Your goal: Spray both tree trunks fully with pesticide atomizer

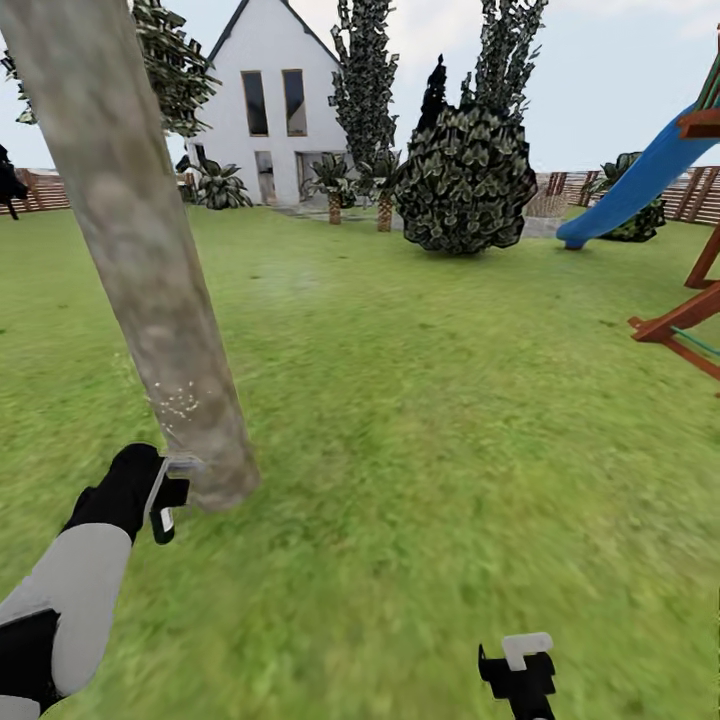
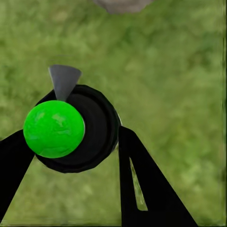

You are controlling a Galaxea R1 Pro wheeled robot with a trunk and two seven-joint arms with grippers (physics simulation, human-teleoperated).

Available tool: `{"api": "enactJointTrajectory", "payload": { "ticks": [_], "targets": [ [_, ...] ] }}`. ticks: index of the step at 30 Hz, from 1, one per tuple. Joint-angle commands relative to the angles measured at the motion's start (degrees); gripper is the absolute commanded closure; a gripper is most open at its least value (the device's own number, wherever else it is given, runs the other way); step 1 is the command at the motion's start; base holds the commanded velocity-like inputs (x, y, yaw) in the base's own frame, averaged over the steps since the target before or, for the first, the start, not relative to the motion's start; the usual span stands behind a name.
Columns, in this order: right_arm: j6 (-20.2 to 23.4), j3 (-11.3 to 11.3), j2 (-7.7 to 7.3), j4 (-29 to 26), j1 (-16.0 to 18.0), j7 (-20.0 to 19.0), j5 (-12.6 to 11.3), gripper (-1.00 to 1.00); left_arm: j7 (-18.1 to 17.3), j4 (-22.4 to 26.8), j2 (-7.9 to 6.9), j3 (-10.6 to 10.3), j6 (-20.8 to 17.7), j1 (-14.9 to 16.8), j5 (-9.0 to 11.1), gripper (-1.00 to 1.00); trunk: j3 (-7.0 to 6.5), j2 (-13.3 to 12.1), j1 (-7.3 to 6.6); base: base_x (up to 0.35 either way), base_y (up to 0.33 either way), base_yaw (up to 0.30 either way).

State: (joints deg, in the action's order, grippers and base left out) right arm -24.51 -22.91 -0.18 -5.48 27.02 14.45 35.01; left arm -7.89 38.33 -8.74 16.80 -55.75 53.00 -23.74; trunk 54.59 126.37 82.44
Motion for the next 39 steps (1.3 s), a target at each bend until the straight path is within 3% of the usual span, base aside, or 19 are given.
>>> {"api": "enactJointTrajectory", "payload": {
  "ticks": [1,2,5,12,14,16,21,26,36,39],
  "targets": [
    [-0.2,-0.4,0.00,0.1,0.1,0.2,0.6,-1.00,-0.6,0.1,1.26,0.5,-0.2,-0.4,-0.5,1.00,0.05,0.0,0.01,0.178,-0.243,0.169],
    [-0.2,-0.4,0.00,0.1,0.1,0.2,0.6,-1.00,-0.6,0.1,2.77,0.6,-0.2,-0.5,-0.4,1.00,0.05,0.0,0.01,0.178,-0.243,0.250],
    [-0.2,-0.4,0.00,0.1,0.1,0.2,0.6,-1.00,-0.6,0.1,3.54,0.7,-0.2,-0.5,-0.5,1.00,0.05,0.0,0.01,0.178,-0.243,0.270],
    [-0.2,-0.4,0.00,0.1,0.1,0.2,0.6,-1.00,-0.6,0.3,2.34,0.6,0.1,-1.4,-1.0,1.00,0.05,0.0,0.01,0.193,-0.235,0.250],
    [-0.2,-0.4,0.00,0.1,0.1,0.2,0.6,-1.00,-0.4,0.3,2.05,0.5,1.9,-2.0,-1.1,1.00,0.05,0.0,0.01,0.198,-0.232,0.048],
    [-0.2,-0.4,0.00,0.1,0.1,0.2,0.6,-1.00,0.2,0.2,2.07,0.5,4.0,-2.5,-1.1,1.00,0.05,0.0,0.01,0.201,-0.231,0.009],
    [-0.2,-0.4,0.00,0.1,0.1,0.2,0.7,-1.00,0.6,0.1,2.35,0.2,4.5,-2.8,-1.2,1.00,0.05,0.0,0.01,0.139,-0.192,0.151],
    [-0.2,-0.4,0.00,0.1,0.1,0.2,0.7,-1.00,0.5,0.6,2.69,0.3,4.6,-6.6,-1.0,1.00,0.05,0.0,0.01,0.017,-0.020,0.254],
    [-0.2,-0.4,0.01,0.1,0.1,0.2,0.7,-1.00,0.6,1.1,2.00,0.8,4.7,-6.8,-0.8,1.00,0.05,0.0,0.01,0.247,-0.116,0.018],
    [-0.2,-0.4,0.01,0.1,0.1,0.2,0.7,-1.00,0.6,1.1,2.05,3.3,4.8,-6.8,-0.8,1.00,0.05,0.0,0.01,0.333,-0.005,0.002]
  ]
}}
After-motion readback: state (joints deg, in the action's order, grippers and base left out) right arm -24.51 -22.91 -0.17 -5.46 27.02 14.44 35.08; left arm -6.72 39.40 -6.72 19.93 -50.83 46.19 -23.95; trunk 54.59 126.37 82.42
